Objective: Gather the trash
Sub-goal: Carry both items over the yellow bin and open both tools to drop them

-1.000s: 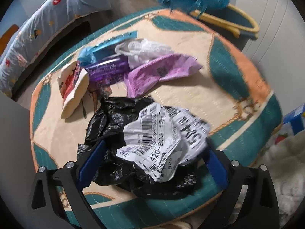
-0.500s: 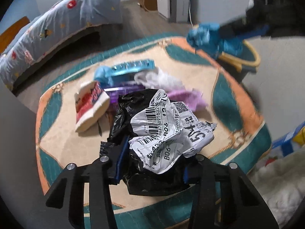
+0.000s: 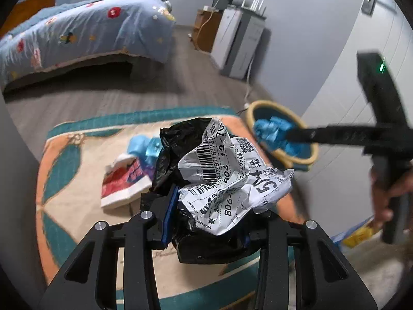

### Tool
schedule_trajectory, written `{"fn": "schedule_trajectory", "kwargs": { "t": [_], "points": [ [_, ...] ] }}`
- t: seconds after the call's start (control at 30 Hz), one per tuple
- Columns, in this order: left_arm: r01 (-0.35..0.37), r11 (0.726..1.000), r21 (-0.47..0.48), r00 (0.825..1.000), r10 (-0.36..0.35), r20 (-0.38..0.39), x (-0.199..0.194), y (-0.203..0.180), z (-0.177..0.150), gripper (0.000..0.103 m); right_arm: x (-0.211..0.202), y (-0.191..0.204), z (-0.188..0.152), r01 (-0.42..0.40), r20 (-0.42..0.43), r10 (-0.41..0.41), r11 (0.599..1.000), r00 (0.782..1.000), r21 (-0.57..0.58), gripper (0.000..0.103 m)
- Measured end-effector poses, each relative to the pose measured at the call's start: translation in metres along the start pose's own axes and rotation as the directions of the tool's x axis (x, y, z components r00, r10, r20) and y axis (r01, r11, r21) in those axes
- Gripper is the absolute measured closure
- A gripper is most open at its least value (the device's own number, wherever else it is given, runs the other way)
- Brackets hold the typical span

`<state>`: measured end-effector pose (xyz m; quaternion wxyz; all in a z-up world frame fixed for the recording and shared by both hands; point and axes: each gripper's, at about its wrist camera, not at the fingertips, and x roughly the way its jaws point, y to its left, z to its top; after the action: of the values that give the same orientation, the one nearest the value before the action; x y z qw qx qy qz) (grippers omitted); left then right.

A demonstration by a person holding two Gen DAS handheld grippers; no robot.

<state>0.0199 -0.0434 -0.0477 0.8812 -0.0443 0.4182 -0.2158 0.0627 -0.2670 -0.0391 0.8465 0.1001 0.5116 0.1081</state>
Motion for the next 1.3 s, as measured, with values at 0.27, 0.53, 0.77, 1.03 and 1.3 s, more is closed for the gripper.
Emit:
{"fn": "schedule_trajectory", "kwargs": {
  "t": [0.27, 0.53, 0.77, 1.03, 1.3],
  "points": [
    [0.105, 0.993, 0.057, 0.993, -0.108, 0.045, -0.033, -0.004, 0.048, 0.063, -0.014, -0.009, 0.014, 0.023, 0.059, -0.021, 0.999, 0.998, -0.030, 0.079],
    [0.000, 0.986, 0.169, 0.999, -0.007, 0.040, -0.021, -0.017, 0.081, 0.063, -0.024, -0.059, 0.032, 0.058, 0.110, -0.061, 0.998, 0.992, 0.029, 0.079],
    [-0.019, 0.974, 0.224, 1.000, 0.017, 0.009, 0.029, -0.051, 0.090, 0.062, -0.022, -0.136, 0.041, 0.098, 0.108, -0.121, 0.976, 0.987, 0.194, 0.079],
    [0.015, 0.959, 0.283, 0.999, -0.005, -0.034, 0.086, -0.102, 0.095, 0.062, -0.010, -0.171, 0.043, 0.167, 0.092, -0.189, 0.964, 0.978, 0.206, 0.079],
    [0.053, 0.919, 0.391, 0.996, -0.019, -0.090, 0.139, -0.161, 0.089, 0.062, 0.003, -0.203, 0.045, 0.239, 0.058, -0.258, 0.944, 0.964, 0.226, 0.079]
  ]
}}
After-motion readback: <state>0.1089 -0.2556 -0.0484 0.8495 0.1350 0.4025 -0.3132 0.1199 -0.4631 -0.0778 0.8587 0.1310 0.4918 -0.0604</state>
